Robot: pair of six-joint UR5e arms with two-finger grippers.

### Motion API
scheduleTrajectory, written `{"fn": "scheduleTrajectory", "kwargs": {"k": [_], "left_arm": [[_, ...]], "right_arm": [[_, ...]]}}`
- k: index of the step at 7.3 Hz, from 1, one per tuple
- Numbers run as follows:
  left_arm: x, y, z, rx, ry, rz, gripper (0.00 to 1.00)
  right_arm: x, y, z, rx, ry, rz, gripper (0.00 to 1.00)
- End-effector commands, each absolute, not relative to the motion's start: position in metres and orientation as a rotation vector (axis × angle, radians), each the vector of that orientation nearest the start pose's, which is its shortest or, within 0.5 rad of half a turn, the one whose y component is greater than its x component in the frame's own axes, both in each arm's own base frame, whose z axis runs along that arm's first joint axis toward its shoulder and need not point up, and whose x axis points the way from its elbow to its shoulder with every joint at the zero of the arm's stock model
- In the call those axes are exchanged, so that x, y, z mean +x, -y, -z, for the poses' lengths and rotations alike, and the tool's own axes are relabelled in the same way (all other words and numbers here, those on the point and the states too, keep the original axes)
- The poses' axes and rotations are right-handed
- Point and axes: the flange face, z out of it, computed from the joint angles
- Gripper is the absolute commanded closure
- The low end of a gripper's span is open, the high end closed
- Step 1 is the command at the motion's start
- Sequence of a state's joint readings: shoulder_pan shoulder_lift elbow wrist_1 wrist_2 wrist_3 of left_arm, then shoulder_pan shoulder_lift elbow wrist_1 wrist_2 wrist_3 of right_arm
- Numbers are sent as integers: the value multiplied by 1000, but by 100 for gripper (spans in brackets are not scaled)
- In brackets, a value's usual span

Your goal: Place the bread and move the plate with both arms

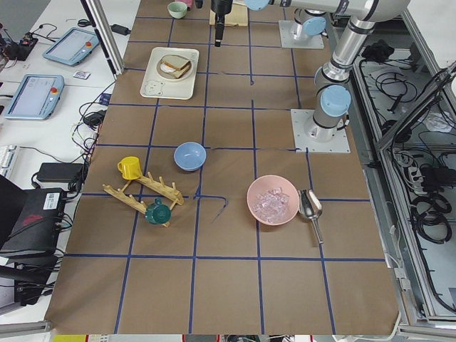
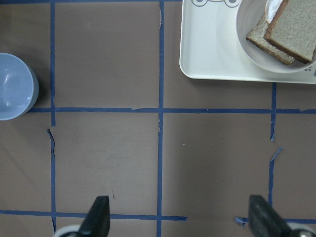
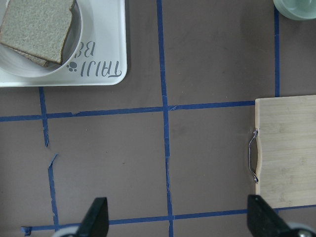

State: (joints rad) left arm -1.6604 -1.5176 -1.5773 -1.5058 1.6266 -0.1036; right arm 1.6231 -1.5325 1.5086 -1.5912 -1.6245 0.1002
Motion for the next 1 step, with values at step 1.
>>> {"fn": "scheduleTrajectory", "kwargs": {"k": [1], "left_arm": [[-171,465,-517,-24,-3094,178,0]], "right_arm": [[153,506,-503,78,-3193,95,0]]}}
